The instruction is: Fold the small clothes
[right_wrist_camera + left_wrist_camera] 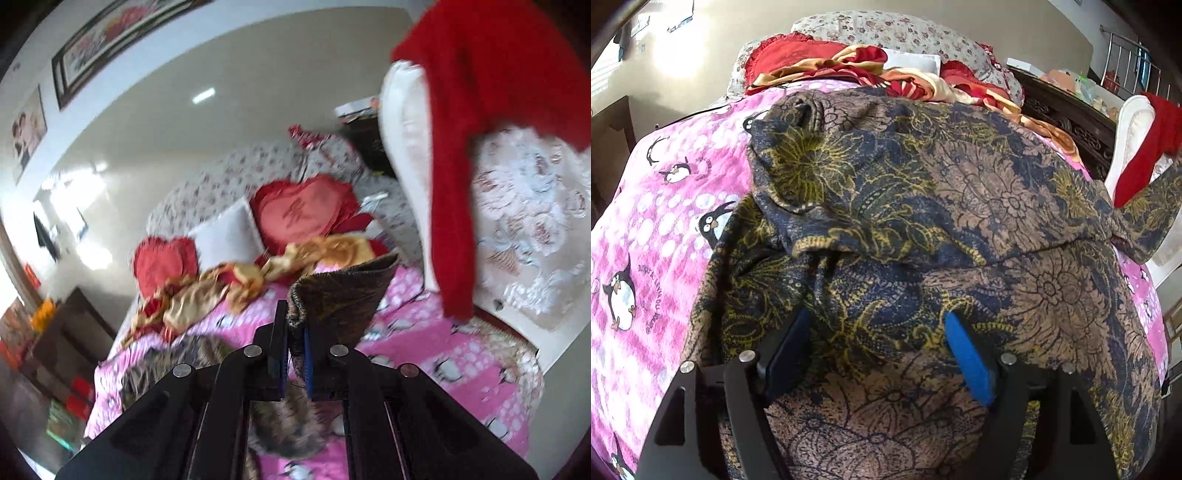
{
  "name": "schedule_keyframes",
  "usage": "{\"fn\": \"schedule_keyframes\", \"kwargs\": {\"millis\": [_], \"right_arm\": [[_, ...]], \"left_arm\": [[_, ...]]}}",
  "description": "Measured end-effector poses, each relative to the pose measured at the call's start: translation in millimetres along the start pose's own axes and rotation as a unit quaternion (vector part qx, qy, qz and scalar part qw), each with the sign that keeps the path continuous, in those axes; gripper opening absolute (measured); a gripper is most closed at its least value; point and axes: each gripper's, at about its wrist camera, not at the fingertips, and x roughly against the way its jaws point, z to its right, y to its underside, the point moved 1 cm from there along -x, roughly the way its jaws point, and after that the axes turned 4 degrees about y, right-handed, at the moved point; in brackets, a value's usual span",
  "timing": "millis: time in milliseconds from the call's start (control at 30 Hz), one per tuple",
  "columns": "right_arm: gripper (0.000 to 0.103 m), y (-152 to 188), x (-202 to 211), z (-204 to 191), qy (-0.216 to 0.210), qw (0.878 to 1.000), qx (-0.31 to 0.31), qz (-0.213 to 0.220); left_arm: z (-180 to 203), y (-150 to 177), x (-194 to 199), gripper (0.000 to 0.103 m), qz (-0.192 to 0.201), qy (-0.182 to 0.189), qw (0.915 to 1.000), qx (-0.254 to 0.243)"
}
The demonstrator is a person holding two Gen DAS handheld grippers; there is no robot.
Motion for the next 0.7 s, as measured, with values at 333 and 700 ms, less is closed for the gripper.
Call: {"fn": "schedule_keyframes", "kwargs": {"millis": [333,700], "right_arm": [[0.007,57.3,4.3,-60.0,-0.022,0.997,0.056,-0.042],[0.007,83.2,13.7,-28.7,-0.003,0.997,0.041,-0.067]], "left_arm": [[7.7,0.3,-3.1,0.083,-0.006,-0.021,0.9996,-0.016],[6.0,-1.1,-3.9,0.088,-0.007,-0.02,0.9997,-0.015]]}}
